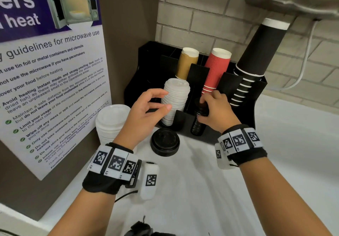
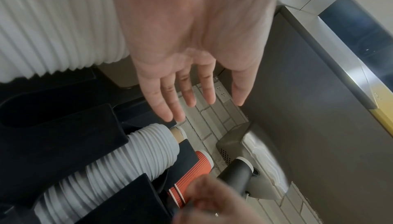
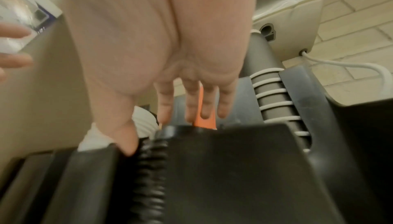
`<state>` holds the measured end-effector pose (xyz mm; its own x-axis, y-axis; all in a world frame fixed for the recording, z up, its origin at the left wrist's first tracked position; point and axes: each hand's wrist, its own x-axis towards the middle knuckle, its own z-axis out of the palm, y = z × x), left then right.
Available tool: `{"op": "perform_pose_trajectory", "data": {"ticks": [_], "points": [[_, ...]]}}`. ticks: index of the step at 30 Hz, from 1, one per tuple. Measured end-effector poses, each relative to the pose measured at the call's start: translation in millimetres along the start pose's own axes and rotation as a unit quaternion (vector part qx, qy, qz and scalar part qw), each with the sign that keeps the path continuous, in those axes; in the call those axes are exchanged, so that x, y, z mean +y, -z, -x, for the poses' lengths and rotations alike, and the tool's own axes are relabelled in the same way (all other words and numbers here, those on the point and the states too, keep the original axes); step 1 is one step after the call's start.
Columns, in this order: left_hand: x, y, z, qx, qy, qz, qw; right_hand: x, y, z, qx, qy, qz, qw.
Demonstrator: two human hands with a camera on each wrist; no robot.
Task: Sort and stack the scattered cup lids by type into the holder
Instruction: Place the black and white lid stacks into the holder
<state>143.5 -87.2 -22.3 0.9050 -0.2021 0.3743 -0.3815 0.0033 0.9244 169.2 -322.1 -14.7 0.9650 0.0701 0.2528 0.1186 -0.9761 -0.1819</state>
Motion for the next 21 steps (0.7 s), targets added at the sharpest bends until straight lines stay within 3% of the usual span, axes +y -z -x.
{"op": "perform_pose_trajectory", "data": {"ticks": [2, 3, 4, 6, 8, 10, 13, 21], "points": [[0.7, 1.6, -0.3, 0.003, -0.003, 0.001, 1.0, -14.8, 2.0, 6.4, 0.094, 0.044, -0.06, 0.993], [1.1, 2.2, -0.5, 0.003, -0.004, 0.002, 1.0, -24.6, 2.5, 9.3, 0.101, 0.069, -0.104, 0.987], [1.4, 2.4, -0.5, 0.003, -0.003, 0.004, 1.0, -34.3, 0.8, 11.8, 0.069, 0.089, -0.144, 0.983], [1.8, 2.6, -0.4, 0.005, -0.002, 0.007, 1.0, -51.1, -8.8, 15.5, -0.078, 0.099, -0.159, 0.979], [2.1, 2.9, 0.5, 0.007, -0.001, 0.007, 1.0, -62.4, -23.4, 16.6, -0.214, 0.083, -0.096, 0.968], [2.2, 3.6, 1.6, 0.008, -0.003, 0.004, 1.0, -69.6, -37.2, 17.3, -0.279, 0.058, -0.037, 0.958], [2.1, 4.5, 2.4, 0.008, -0.004, 0.0, 1.0, -78.5, -49.8, 16.7, -0.32, 0.051, -0.001, 0.946], [2.8, 4.7, 2.4, 0.008, -0.003, 0.001, 1.0, -92.8, -55.5, 8.9, -0.322, 0.079, 0.055, 0.942]]}}
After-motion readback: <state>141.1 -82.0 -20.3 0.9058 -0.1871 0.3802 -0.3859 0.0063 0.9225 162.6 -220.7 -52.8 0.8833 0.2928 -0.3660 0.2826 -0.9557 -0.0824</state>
